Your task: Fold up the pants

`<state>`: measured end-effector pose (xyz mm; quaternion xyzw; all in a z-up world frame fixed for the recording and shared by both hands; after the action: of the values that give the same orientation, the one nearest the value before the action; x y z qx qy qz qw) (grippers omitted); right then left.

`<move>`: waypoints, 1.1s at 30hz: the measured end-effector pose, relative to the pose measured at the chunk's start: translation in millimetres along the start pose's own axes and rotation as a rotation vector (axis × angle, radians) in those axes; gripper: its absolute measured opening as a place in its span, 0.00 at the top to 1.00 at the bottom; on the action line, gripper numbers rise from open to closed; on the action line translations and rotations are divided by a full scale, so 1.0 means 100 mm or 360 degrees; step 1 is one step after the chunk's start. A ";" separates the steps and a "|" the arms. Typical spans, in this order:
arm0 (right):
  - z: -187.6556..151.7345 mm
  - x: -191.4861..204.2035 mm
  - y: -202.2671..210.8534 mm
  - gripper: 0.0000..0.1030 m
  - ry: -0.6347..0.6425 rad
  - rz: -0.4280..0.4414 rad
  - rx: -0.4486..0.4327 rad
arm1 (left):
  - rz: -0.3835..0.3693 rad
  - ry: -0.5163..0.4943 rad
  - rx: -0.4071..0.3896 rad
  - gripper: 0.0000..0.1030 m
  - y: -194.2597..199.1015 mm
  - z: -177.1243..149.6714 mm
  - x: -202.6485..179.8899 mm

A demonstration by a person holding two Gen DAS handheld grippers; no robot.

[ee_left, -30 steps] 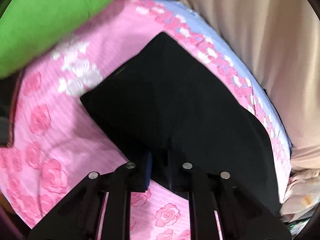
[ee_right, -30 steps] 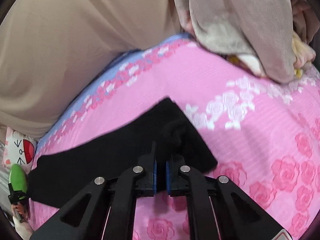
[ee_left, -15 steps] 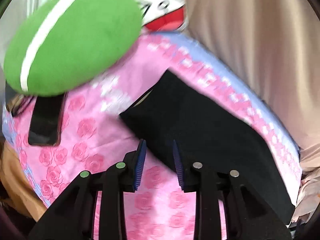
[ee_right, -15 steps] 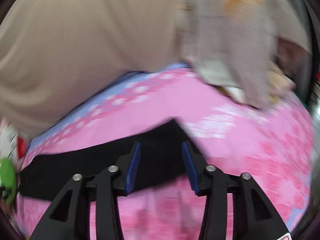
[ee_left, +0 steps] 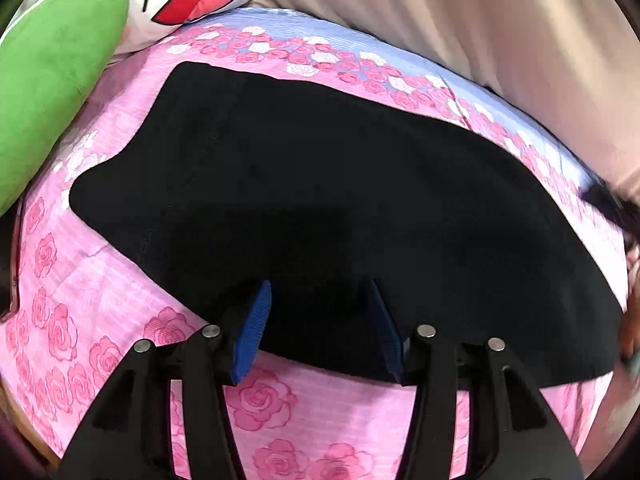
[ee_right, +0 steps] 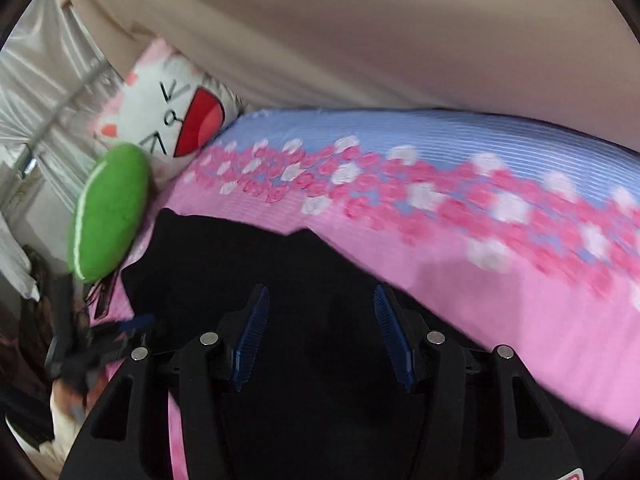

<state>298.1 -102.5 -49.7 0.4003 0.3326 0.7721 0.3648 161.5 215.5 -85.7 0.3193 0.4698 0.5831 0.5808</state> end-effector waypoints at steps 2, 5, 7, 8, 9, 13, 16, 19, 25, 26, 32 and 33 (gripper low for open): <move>0.15 0.10 -0.29 0.47 0.0033 -0.0058 0.0073 | 0.0006 -0.0051 -0.0020 0.53 -0.01 -0.02 -0.01; 0.17 0.12 -0.61 0.47 0.0017 -0.0045 0.0199 | 0.0000 -0.0083 -0.0043 0.52 0.00 -0.03 -0.02; 0.16 0.12 -0.66 0.47 0.0003 0.0006 0.0223 | -0.0024 -0.0083 -0.0054 0.52 0.00 -0.03 -0.02; 0.17 0.10 -0.67 0.47 -0.0003 0.0020 0.0222 | -0.0040 -0.0083 -0.0057 0.52 0.01 -0.03 0.01; 0.21 0.07 -0.67 0.47 -0.0023 0.0045 0.0212 | -0.0064 -0.0074 -0.0059 0.52 0.01 -0.03 0.03; 0.30 -0.01 -0.83 0.52 -0.0124 0.0214 0.0323 | -0.0123 -0.0064 -0.0063 0.52 0.01 -0.02 0.08; 0.37 0.14 -0.99 0.80 -0.0018 0.0087 0.0357 | -0.0131 -0.0076 -0.0072 0.52 0.01 -0.03 0.08; 0.48 0.32 -1.04 0.87 0.0071 -0.0063 0.0304 | -0.0104 -0.0096 -0.0081 0.51 0.04 -0.09 0.02; 0.62 0.25 -0.91 0.74 -0.0005 -0.0182 0.0145 | -0.0066 -0.0134 -0.0080 0.44 0.02 -0.10 -0.05; 0.58 0.25 -0.77 0.73 -0.0011 -0.0199 0.0086 | -0.0060 -0.0140 -0.0081 0.43 0.01 -0.10 -0.06; -0.10 0.27 -0.39 0.86 0.0140 -0.0239 0.0045 | -0.0009 -0.0157 -0.0084 0.33 -0.02 -0.10 -0.14; -0.16 0.16 -0.46 0.92 0.0138 -0.0340 0.0079 | 0.0012 -0.0156 -0.0085 0.31 -0.02 -0.11 -0.17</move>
<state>291.6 -69.0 -88.1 0.3376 0.4079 0.7369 0.4203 154.2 197.0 -88.8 0.3336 0.4239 0.5813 0.6091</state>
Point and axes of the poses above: each gripper's, at about its wrist camera, not at the fingertips, and y roughly against the way its jaws point, x to its left, z to its top, the point moved 2 cm from there along -y, roughly the way its jaws point, and after that the axes turned 8 degrees about x, right-handed, at the moved point
